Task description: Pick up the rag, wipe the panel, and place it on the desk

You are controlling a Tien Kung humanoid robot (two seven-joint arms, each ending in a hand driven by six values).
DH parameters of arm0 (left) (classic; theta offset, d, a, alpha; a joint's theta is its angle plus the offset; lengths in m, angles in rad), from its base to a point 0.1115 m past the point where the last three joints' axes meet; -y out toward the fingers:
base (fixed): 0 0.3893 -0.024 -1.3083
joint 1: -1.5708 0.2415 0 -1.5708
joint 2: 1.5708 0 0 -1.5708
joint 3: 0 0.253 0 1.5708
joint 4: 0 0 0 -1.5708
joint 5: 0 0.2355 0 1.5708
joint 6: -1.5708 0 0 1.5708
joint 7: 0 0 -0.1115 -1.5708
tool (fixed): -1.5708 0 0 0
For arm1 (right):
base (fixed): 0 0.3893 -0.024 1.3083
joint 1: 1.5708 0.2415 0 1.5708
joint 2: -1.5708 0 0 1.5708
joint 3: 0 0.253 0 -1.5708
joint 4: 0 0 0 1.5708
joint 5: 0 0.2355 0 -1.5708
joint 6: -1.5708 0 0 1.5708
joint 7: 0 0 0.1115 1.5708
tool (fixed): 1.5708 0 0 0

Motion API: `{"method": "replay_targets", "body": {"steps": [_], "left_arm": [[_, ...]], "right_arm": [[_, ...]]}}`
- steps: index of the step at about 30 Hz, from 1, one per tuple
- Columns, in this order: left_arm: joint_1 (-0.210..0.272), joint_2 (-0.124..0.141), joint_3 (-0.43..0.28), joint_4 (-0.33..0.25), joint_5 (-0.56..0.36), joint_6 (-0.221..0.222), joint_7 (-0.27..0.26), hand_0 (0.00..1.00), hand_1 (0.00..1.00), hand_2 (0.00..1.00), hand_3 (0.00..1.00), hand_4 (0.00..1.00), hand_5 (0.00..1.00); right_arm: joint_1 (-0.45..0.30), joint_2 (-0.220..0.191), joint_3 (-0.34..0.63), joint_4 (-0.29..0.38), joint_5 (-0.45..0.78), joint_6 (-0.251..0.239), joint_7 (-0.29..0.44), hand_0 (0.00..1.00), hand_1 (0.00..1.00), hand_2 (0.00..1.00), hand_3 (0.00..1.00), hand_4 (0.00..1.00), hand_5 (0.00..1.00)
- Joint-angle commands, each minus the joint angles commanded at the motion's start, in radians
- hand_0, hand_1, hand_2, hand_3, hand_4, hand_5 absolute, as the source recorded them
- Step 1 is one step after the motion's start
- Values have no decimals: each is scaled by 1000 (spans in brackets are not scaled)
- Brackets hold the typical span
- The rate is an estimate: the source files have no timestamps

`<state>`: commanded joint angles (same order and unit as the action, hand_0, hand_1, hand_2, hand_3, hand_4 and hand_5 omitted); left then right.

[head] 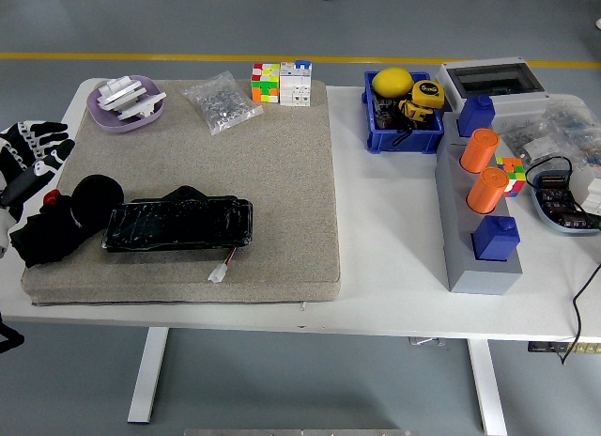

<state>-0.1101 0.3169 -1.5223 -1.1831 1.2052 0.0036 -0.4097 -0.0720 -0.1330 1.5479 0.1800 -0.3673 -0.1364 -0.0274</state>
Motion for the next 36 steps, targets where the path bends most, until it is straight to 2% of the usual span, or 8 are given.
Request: {"method": "replay_targets", "body": {"steps": [5,10,17,25,26,31,32,36], "left_arm": [[-1,9,0,26,-2,1,-6,624,689,680,577,928,414],[-16,11,3,56,34,12,-22,624,690,679,577,927,412],[-44,30,17,90,160,35,-32,657,704,687,591,925,408],[-53,33,4,118,246,53,-35,680,725,702,607,925,407],[-53,32,3,118,254,54,-33,723,748,719,635,934,419],[-59,28,-8,115,306,64,-6,723,748,719,635,934,419],[-61,27,-14,110,334,65,17,791,812,781,758,931,415],[-63,20,-25,101,449,62,106,791,812,781,758,931,415]], "right_arm": [[-2,-3,2,0,-3,-2,-1,547,588,650,585,998,484],[-7,-3,-6,0,9,-1,0,547,588,651,585,998,484],[-5,-8,-26,0,29,-3,-2,548,588,651,585,998,484],[-3,-9,-12,0,15,-2,-1,548,588,650,585,998,484],[-3,-8,-11,0,15,-2,-1,550,587,650,585,998,484],[-2,-3,4,0,3,-4,-1,550,587,650,585,998,484],[-1,-4,13,0,-5,-4,-1,547,587,650,585,998,486],[0,-2,28,0,-18,-4,0,547,587,650,585,998,486]]}}
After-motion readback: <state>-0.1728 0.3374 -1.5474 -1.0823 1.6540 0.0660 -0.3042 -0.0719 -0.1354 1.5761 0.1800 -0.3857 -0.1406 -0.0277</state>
